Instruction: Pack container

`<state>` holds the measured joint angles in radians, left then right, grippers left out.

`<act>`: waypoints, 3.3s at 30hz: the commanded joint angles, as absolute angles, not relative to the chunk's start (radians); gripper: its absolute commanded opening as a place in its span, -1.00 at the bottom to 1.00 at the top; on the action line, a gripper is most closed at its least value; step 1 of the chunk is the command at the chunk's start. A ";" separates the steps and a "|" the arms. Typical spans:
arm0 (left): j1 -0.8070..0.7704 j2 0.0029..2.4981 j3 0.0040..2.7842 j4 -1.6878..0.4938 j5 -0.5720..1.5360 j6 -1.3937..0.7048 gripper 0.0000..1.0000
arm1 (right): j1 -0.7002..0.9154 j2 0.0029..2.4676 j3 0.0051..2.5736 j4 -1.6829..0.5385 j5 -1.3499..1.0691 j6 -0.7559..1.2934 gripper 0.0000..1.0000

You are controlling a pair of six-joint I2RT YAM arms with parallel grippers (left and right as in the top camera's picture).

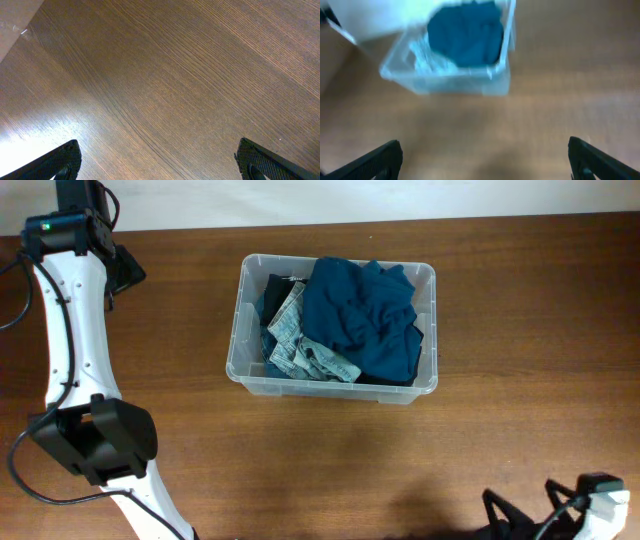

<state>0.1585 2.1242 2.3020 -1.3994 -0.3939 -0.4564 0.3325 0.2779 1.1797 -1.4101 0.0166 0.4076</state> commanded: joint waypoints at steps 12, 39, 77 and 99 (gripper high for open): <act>0.160 2.128 2.303 -1.400 -0.400 -0.456 0.99 | 0.230 0.029 0.725 -0.762 0.127 0.398 0.97; 0.160 2.128 2.303 -1.400 -0.400 -0.456 0.99 | 0.033 0.004 0.013 0.028 -0.080 0.060 0.97; 0.160 2.128 2.303 -1.400 -0.400 -0.456 0.99 | 0.012 0.004 0.006 -0.078 -0.017 0.063 0.97; 0.008 1.723 2.303 -1.400 -0.400 -0.456 0.99 | 0.012 0.004 0.006 -0.078 -0.017 0.063 0.97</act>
<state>0.0704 1.9015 2.2955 -1.3994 -0.3935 -0.4564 0.0200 0.0139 0.0101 -0.0715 -0.0238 0.0673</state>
